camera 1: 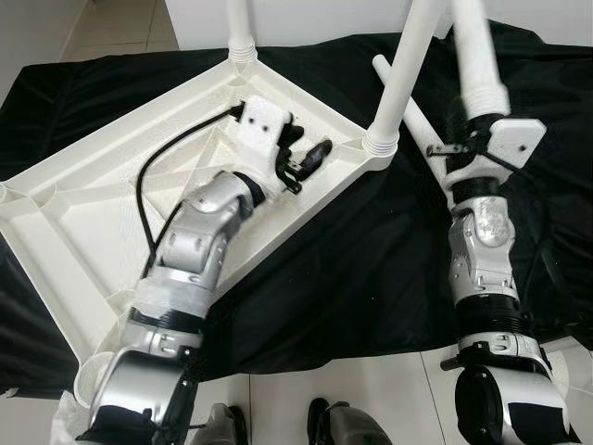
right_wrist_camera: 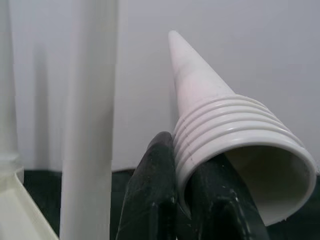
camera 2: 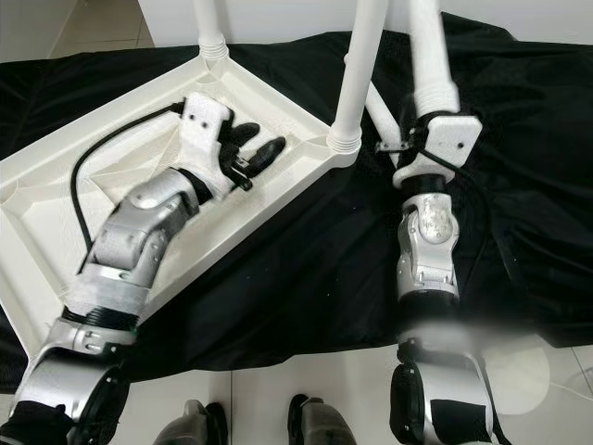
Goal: Building children table
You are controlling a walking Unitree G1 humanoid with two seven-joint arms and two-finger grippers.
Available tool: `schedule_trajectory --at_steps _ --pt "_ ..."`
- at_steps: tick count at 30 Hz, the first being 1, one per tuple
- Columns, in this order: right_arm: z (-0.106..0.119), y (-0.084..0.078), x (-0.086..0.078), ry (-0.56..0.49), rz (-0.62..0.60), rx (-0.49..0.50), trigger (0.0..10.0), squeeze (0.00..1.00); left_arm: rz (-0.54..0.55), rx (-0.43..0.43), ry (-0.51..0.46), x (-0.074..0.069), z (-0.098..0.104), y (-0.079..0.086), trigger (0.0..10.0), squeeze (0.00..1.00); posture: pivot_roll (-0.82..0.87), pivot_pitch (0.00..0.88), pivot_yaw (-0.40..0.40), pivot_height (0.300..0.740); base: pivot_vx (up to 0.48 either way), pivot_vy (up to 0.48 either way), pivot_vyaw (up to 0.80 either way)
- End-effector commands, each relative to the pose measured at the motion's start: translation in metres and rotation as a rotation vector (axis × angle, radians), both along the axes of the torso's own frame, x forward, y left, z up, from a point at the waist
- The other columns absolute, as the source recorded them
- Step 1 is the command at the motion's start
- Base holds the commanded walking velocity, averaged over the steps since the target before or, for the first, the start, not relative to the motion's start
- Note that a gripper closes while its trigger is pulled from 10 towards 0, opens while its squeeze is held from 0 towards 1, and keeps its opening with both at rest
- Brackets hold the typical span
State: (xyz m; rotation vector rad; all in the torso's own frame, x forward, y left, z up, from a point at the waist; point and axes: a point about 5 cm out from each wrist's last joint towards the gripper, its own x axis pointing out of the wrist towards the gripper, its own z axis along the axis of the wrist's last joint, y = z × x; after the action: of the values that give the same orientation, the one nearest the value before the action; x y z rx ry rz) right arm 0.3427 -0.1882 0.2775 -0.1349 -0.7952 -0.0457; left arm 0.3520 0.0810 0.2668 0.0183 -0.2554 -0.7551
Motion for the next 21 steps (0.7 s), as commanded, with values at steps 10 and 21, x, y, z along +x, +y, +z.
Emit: schedule_trajectory --at_steps 10,21 --pt "0.045 0.012 -0.017 -0.188 -0.049 -0.080 10.0 0.00 0.017 -0.024 0.006 0.013 0.016 0.022 10.0 0.00 -0.10 0.095 0.051 0.740 0.000 0.000 0.00" --pt "0.111 0.029 -0.047 -0.444 -0.045 -0.161 10.0 0.00 0.076 -0.010 0.018 0.026 0.026 0.035 10.0 0.00 -0.11 0.085 0.063 0.740 0.000 0.000 0.00"
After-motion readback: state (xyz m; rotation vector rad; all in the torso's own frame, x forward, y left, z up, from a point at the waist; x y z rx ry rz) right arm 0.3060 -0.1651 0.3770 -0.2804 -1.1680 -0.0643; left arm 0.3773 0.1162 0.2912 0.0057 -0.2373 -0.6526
